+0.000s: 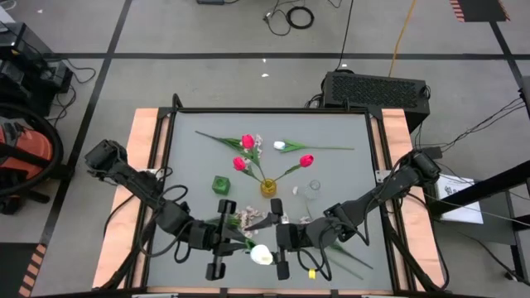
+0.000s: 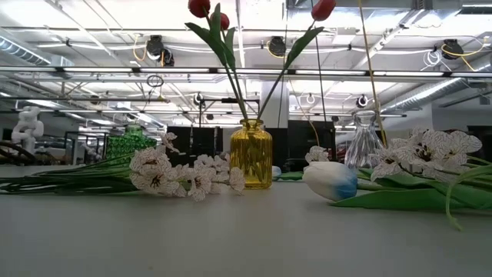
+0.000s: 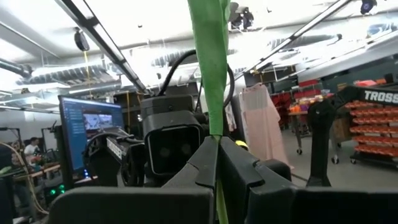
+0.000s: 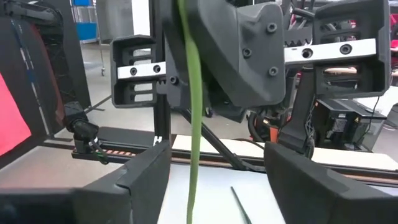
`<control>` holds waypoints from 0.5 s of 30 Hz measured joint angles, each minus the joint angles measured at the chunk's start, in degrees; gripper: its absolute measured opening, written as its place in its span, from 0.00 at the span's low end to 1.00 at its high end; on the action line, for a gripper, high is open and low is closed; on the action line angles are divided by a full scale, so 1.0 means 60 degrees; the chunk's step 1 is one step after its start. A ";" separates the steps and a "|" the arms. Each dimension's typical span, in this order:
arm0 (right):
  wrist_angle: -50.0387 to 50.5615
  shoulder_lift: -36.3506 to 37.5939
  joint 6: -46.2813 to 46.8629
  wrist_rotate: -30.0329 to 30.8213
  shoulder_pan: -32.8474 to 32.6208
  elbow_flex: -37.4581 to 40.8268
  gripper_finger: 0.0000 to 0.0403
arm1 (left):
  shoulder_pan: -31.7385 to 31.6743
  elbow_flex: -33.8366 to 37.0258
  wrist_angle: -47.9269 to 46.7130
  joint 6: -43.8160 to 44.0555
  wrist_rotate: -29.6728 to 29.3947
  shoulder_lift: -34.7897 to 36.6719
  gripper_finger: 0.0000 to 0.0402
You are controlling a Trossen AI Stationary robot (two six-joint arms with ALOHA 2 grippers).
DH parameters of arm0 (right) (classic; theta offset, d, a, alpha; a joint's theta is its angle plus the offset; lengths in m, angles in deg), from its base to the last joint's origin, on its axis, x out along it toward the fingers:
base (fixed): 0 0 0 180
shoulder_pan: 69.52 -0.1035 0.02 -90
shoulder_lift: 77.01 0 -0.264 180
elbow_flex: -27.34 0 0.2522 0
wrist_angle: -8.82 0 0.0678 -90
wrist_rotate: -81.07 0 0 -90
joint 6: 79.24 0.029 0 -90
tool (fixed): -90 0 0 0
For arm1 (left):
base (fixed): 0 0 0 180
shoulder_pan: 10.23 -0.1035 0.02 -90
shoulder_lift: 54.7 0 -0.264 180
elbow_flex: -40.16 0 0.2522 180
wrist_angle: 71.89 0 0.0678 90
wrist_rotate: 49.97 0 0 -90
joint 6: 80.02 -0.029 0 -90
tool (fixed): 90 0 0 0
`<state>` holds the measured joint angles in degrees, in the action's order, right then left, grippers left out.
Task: Sort flowers into vase by color
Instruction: Put the bottom left white flower into the green flower vase
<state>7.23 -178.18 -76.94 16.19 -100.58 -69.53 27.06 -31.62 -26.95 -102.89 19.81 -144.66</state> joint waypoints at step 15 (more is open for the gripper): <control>0.0218 0.0004 -0.0054 -0.0007 -0.0104 -0.0015 0.03 | 0.0053 0.0000 -0.0202 -0.0011 -0.0099 0.0003 0.05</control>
<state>8.54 -178.16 -77.26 16.15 -101.20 -69.62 27.38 -31.62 -28.16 -102.96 19.21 -144.64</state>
